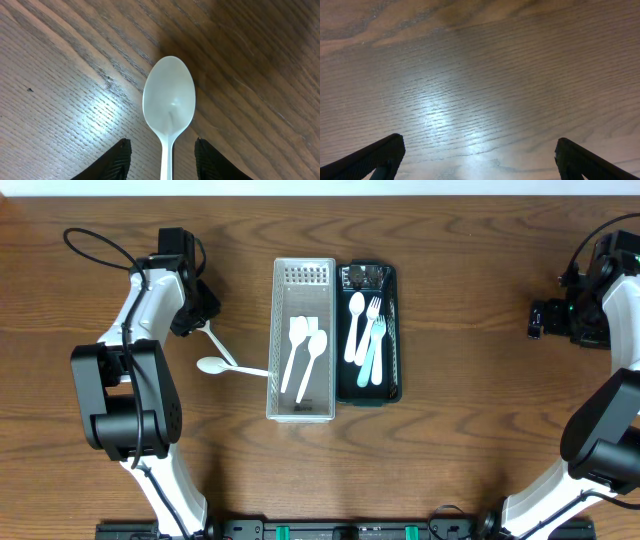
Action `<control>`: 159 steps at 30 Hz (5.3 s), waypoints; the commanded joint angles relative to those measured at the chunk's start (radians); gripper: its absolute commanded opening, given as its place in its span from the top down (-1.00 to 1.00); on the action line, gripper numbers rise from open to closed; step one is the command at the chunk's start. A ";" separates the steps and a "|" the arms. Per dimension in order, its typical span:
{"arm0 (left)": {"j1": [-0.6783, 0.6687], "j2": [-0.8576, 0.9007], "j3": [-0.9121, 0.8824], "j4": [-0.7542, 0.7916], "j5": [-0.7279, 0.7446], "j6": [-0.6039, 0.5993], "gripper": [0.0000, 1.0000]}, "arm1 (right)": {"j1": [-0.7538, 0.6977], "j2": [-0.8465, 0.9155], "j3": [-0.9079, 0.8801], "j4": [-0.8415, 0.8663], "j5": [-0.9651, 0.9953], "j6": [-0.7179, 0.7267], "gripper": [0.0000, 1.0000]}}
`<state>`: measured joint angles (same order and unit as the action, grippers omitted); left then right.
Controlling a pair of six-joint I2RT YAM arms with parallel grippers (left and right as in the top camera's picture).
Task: Pack container
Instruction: 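Lower the left gripper and close it on the spoon handle, then lift the spoon with the left gripper and carry it over the gray basket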
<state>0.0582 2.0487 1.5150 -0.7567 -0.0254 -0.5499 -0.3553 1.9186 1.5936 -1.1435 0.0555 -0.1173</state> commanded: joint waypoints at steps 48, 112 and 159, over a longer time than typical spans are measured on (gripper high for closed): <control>0.002 0.044 -0.042 -0.017 0.037 -0.013 0.11 | -0.004 -0.002 -0.001 0.000 -0.003 -0.011 -0.98; 0.002 0.101 -0.105 0.040 0.037 -0.011 0.70 | -0.004 -0.002 -0.001 0.000 -0.003 -0.011 -0.99; -0.423 -0.262 0.036 -0.130 0.100 0.354 0.88 | -0.004 -0.002 -0.001 0.000 -0.003 -0.011 -0.99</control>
<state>-0.3820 1.7451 1.5417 -0.8555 0.1425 -0.1677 -0.3553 1.9186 1.5936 -1.1431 0.0559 -0.1173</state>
